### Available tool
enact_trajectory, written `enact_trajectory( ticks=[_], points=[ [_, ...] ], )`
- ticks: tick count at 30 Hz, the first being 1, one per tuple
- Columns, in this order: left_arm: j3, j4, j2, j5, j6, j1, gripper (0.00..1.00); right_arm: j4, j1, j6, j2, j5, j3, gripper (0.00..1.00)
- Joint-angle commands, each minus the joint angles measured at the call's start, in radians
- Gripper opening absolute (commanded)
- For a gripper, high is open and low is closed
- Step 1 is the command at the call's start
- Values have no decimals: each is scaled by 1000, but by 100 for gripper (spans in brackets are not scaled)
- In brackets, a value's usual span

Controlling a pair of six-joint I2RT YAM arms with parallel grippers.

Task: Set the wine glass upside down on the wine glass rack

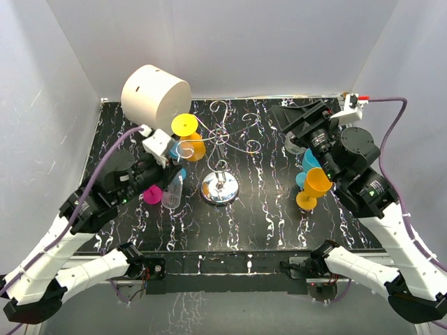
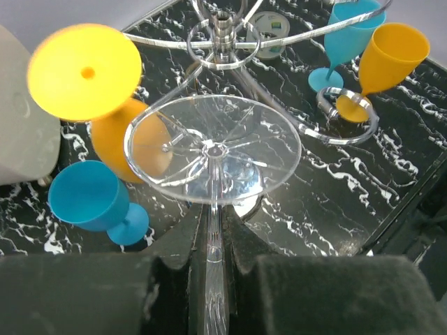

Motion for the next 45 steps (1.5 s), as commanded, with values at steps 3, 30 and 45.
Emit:
enact_trajectory(
  ticks=[3,30,45],
  points=[
    [-218,201,-96,3,-27,-2,0,35,-3,-8,-92,158,-66,68],
    [-439,534,-113,24,-82,-2,0,-211,-3,85,-134,110,-203,69],
    [-522,655,-93,-20,-97,-2,0,-149,-3,90,-86,76,-228,69]
  ],
)
